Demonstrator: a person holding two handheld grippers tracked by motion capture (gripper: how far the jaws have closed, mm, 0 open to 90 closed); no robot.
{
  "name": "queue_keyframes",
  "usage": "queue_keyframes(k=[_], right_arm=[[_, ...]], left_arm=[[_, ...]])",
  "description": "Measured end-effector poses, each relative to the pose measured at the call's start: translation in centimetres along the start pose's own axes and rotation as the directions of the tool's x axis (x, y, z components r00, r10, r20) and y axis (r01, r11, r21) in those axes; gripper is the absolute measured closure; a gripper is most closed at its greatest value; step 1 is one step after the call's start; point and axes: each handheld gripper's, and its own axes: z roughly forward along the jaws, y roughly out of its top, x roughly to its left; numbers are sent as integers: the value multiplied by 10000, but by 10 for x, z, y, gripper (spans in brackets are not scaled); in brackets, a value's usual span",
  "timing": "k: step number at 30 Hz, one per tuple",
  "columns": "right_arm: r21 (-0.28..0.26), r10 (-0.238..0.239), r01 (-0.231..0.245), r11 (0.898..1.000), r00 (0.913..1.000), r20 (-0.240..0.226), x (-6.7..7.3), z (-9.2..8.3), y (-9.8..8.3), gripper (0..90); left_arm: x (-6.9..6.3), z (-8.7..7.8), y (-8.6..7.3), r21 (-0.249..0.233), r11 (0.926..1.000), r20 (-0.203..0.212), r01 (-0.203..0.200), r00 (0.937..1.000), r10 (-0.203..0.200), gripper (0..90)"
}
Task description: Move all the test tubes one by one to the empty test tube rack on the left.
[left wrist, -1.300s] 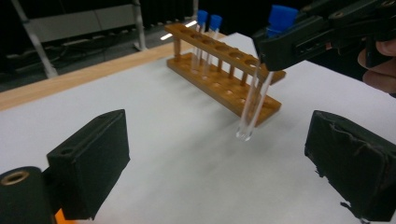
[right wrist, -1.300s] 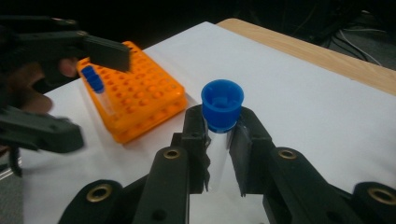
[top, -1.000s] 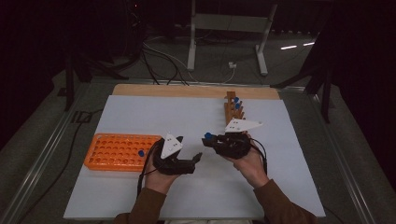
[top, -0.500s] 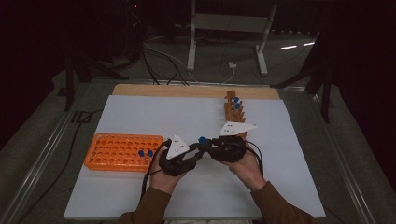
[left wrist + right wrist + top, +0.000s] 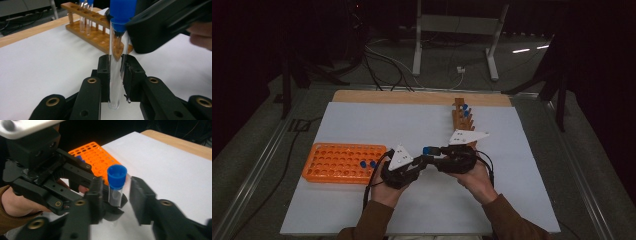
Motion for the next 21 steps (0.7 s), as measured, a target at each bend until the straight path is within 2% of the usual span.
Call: queue_keyframes(k=[6,11,14,16,21], right_arm=[[-193,-34,42,9998,9991,414,-4,-7,1,335],[-168,-272,295,9994,9917,1259,-8,-12,-2,148],[-78,-647,674,9977,9799,1886,-11,-13,-6,135],[-29,-733,757,9971,9733,2176,-13,-14,-8,97],[-29,-560,584,9983,9693,2393,-22,-15,-15,23]], left_arm=[[6,-7,0,-37,9998,-145,173,9997,-174,781],[11,-14,0,-189,9993,-217,316,9993,-320,781],[13,-19,-1,-275,9988,-253,400,9989,-407,781],[15,-23,-1,-309,9986,-268,441,9986,-449,781],[19,-31,-1,-344,9981,-310,507,9982,-518,781]])
